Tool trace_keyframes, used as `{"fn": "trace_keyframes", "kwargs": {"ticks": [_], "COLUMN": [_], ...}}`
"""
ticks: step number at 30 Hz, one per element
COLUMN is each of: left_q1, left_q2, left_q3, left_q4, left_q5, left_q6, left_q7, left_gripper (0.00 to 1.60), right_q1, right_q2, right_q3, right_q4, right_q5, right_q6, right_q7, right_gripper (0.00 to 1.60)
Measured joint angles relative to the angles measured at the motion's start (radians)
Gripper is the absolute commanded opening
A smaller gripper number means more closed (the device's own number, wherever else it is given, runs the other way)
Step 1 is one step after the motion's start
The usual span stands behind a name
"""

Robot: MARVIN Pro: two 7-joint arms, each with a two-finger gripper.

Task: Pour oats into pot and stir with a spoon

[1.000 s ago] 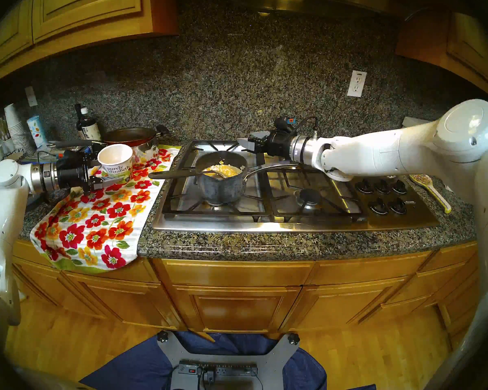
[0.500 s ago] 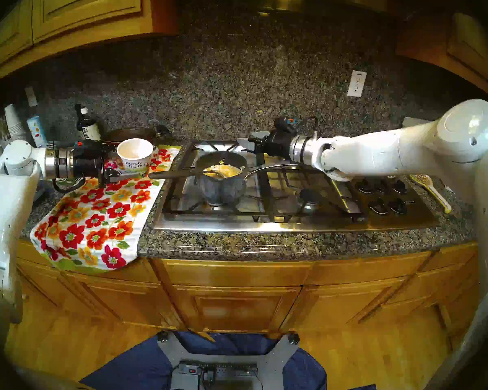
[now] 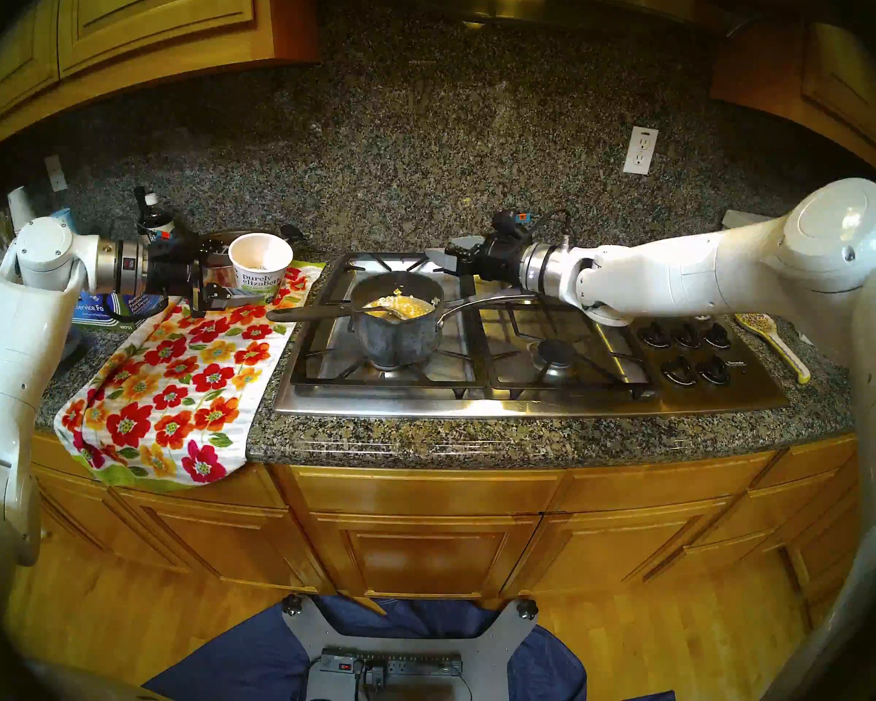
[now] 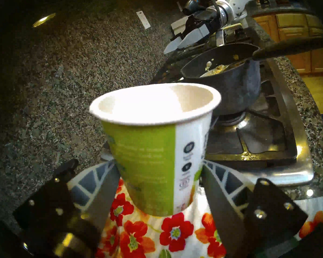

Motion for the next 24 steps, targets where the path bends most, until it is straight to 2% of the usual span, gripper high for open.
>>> {"fn": "trace_keyframes", "kwargs": {"ticks": [13, 24], "left_q1": [-0.05, -0.108], "left_q2": [-0.027, -0.06], "left_q3": [0.056, 0.144], "left_q4": [-0.07, -0.094], "left_q5": [0.06, 0.115], "left_q6": [0.0, 0.011], "left_q7": [0.014, 0.011], "left_gripper": [0.77, 0.77], "right_q1": [0.0, 0.0], "right_q2": [0.0, -0.001], "right_q3": [0.0, 0.0], "right_q4": [0.0, 0.0], "right_q5": [0.0, 0.001], "right_q6": [0.0, 0.0], "right_q7": [0.0, 0.001], "right_gripper": [1.6, 1.6]}}
